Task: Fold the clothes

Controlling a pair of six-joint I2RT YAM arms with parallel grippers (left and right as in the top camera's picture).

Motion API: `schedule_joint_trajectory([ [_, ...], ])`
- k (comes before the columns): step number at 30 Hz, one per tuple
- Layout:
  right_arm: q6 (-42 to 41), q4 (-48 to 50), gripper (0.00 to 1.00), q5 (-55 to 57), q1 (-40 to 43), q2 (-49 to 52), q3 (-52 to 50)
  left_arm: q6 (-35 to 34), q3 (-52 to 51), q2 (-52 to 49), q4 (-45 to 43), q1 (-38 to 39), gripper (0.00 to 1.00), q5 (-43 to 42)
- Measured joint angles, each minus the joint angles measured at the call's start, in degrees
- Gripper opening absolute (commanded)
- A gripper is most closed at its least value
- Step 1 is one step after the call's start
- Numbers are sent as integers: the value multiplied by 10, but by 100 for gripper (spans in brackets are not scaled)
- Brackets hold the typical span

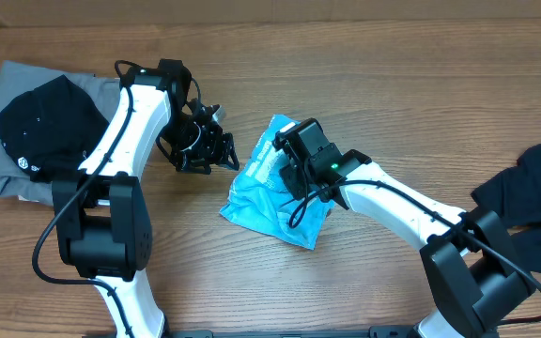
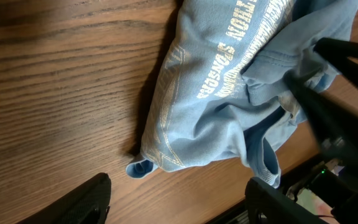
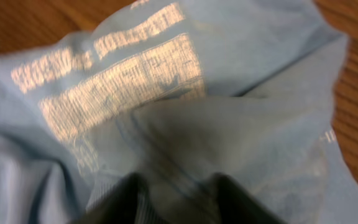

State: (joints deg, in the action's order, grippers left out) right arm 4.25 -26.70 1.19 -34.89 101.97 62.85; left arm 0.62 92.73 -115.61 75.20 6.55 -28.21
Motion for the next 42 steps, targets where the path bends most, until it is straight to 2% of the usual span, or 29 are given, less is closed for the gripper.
schedule_joint_trajectory([
  [10,-5,12,27,-12,-4,3,0,0,0,0,0,0,75,0],
  [15,-15,10,10,-2,-4,18,0,0,0,0,0,0,75,0],
  [18,-20,1,4,21,-4,18,0,0,0,0,0,0,76,0],
  [26,-26,-42,4,83,5,-46,0,0,0,0,-1,0,78,0],
  [31,-33,-62,4,102,56,-91,2,0,0,0,-2,0,78,0],
  [37,-44,-84,18,111,139,-91,2,0,0,0,-2,0,78,0],
  [42,-59,-111,20,112,184,-91,2,0,0,0,-2,0,79,0],
])
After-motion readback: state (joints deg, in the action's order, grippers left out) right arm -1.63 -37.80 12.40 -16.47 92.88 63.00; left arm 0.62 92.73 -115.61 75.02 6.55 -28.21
